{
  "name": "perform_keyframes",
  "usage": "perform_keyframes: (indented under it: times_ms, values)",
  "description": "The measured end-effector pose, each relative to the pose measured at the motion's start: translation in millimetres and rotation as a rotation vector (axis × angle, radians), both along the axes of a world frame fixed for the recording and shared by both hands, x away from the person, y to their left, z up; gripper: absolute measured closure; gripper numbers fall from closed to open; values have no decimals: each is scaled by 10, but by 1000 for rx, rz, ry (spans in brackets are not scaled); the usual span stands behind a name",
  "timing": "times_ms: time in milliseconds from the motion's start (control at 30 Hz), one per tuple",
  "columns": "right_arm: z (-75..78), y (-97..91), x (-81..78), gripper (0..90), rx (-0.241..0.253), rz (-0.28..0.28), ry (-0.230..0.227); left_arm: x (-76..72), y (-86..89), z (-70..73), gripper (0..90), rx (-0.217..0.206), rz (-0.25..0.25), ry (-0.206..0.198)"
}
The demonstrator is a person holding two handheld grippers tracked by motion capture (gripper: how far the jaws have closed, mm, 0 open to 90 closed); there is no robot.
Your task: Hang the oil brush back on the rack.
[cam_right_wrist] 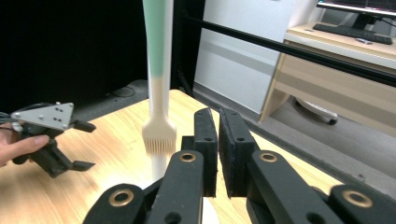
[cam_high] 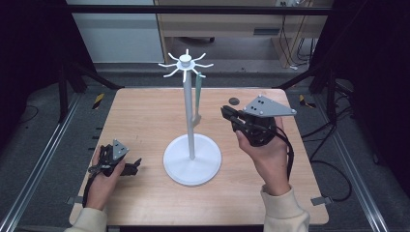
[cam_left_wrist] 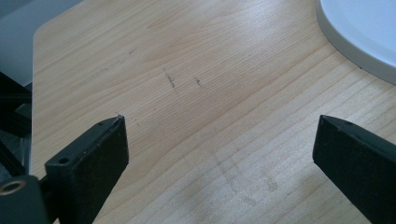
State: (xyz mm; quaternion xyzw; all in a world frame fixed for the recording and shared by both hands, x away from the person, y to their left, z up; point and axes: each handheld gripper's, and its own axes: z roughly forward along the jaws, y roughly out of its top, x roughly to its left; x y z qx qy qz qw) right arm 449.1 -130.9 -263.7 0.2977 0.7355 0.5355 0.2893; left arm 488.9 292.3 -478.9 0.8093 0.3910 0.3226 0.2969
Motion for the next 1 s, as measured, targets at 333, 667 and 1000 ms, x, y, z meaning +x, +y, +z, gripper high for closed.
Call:
perform_keyframes:
  times_ms: [333,667,1000]
  values:
    - [-33,-37,15,715,-12,-35,21,1,-4,-2,30,2,-2,0]
    - [-34,-63,23,422,-31,-85,12,2,-8,3,30,5,-3,0]
    - [-31,-85,7,230,-35,-129,-37,2,-9,7,31,15,-7,0]
